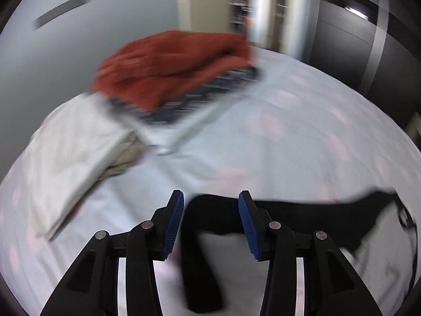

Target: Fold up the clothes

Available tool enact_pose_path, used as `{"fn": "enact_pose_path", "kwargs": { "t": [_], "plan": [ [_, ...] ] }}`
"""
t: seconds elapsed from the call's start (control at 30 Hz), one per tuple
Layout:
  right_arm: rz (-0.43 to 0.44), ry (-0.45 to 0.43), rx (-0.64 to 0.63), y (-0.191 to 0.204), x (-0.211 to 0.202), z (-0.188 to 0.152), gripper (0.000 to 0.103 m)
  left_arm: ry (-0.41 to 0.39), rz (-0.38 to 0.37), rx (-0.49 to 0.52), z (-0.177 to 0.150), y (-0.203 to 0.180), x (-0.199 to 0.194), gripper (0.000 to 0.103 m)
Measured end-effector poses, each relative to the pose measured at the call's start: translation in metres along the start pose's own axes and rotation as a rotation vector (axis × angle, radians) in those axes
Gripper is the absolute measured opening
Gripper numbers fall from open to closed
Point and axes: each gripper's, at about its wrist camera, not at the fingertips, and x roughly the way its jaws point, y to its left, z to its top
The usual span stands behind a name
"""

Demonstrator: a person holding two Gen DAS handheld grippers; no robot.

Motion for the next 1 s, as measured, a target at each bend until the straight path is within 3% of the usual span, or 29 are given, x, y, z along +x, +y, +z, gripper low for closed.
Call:
{"fn": "enact_pose_path", "kwargs": {
  "t": [0.17,0.33,0.47,0.57,0.63,0.7,0.77,0.83,0.93,1.0],
  "plan": [
    [0.081,0.047,-0.043,0.033,0.044,0.04,0.015,-0.013,-0.196,0.284,-0.001,-0.097,0.006,0.045],
    [0.091,0.083,-0.2,0.071,0.088,0.071,0.026,0.057,-0.343,0.392,0.007,-0.163,0.039,0.045],
    [0.06,0.137,-0.272,0.08,0.119,0.08,0.026,0.055,-0.31,0.535,0.007,-0.194,0.067,0.045],
    [0.095,0.169,-0.279,0.077,0.132,0.076,0.026,0.075,-0.3,0.615,0.003,-0.201,0.081,0.045],
    [0.116,0.164,-0.274,0.073,0.133,0.075,0.026,0.109,-0.289,0.643,-0.002,-0.201,0.093,0.046],
    [0.127,0.166,-0.265,0.071,0.133,0.075,0.024,0.094,-0.302,0.634,-0.007,-0.196,0.096,0.045],
    [0.132,0.17,-0.275,0.073,0.13,0.072,0.014,0.088,-0.308,0.621,-0.008,-0.193,0.095,0.044],
    [0.107,0.163,-0.313,0.078,0.127,0.067,0.006,0.1,-0.317,0.61,-0.006,-0.195,0.094,0.028],
    [0.03,0.154,-0.349,0.087,0.127,0.068,0.002,0.086,-0.285,0.626,-0.003,-0.201,0.092,0.007],
    [-0.032,0.13,-0.347,0.092,0.127,0.078,0.002,0.082,-0.263,0.622,0.001,-0.204,0.09,0.006]
  ]
}}
